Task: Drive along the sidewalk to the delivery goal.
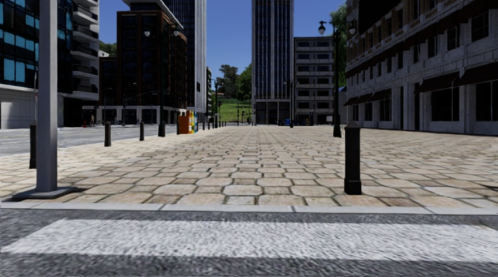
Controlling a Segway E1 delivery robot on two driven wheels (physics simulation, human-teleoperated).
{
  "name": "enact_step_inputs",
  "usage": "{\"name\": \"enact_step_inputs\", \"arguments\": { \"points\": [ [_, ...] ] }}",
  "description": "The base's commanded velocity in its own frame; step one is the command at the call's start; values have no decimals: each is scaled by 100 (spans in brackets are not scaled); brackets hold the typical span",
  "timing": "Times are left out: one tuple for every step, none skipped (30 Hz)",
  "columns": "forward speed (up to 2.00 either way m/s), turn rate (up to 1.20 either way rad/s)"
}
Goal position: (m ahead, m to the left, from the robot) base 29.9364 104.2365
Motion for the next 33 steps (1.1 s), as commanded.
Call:
{"name": "enact_step_inputs", "arguments": {
  "points": [
    [200,0],
    [200,0],
    [200,0],
    [200,0],
    [200,0],
    [200,0],
    [200,0],
    [200,0],
    [200,0],
    [200,0],
    [200,0],
    [200,0],
    [200,0],
    [200,0],
    [200,0],
    [200,0],
    [182,0],
    [182,0],
    [157,0],
    [140,0],
    [128,0],
    [124,0],
    [124,0],
    [120,0],
    [118,0],
    [118,0],
    [118,0],
    [118,0],
    [118,0],
    [118,0],
    [118,0],
    [118,0],
    [118,0]
  ]
}}
